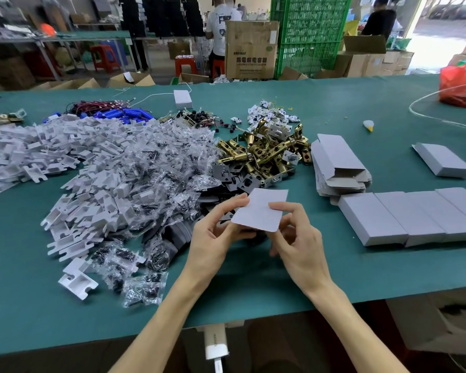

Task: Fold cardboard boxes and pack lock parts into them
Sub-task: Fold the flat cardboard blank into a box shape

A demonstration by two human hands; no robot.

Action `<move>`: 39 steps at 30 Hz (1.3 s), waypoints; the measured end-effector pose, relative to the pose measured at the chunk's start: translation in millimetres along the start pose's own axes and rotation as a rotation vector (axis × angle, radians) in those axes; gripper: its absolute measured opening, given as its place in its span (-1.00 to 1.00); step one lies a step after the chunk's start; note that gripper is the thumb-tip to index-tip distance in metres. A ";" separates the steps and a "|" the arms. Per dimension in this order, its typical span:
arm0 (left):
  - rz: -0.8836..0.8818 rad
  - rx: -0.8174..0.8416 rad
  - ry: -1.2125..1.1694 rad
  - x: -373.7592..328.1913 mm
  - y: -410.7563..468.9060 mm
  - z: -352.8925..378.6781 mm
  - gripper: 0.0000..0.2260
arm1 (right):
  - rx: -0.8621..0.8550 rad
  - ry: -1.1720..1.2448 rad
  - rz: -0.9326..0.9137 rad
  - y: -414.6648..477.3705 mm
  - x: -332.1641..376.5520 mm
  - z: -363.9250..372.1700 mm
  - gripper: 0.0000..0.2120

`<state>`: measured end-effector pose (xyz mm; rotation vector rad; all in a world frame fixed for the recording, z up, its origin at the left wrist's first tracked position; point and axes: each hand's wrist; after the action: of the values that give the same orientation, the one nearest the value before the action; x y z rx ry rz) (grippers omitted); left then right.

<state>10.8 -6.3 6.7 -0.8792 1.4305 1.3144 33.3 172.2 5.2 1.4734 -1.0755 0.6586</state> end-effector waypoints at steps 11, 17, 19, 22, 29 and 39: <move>-0.143 0.017 -0.081 -1.3 2.5 -2.7 -0.63 | 0.206 -0.252 0.013 -8.9 4.4 6.7 -0.49; -0.043 -0.043 -0.219 -9.1 3.4 -3.2 -0.53 | 0.326 -0.054 0.061 -4.4 -4.6 6.5 -0.43; -0.013 -0.043 -0.229 -8.5 3.8 -4.2 -0.54 | 0.338 0.075 0.126 -2.9 -2.4 6.3 -0.50; 0.028 -0.030 -0.125 -7.3 3.9 -1.8 -0.50 | 0.295 0.361 0.267 0.9 6.2 2.9 -0.73; 0.027 0.161 0.077 -2.4 2.5 5.3 -0.37 | 0.237 0.564 0.405 8.9 12.5 -1.1 -0.35; 0.028 0.149 0.013 -0.1 2.5 5.4 -0.54 | 0.296 0.832 0.502 12.4 13.4 -12.1 -0.47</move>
<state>9.4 -0.7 7.8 -0.7732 1.5346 1.2072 29.9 181.1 24.9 0.9734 -0.6846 1.6661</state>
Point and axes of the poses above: each hand's wrist, its own y-axis towards the middle knuckle, its own z-axis out of the palm, x = y × z, and after that the axes turned 8 degrees about y, right-handed
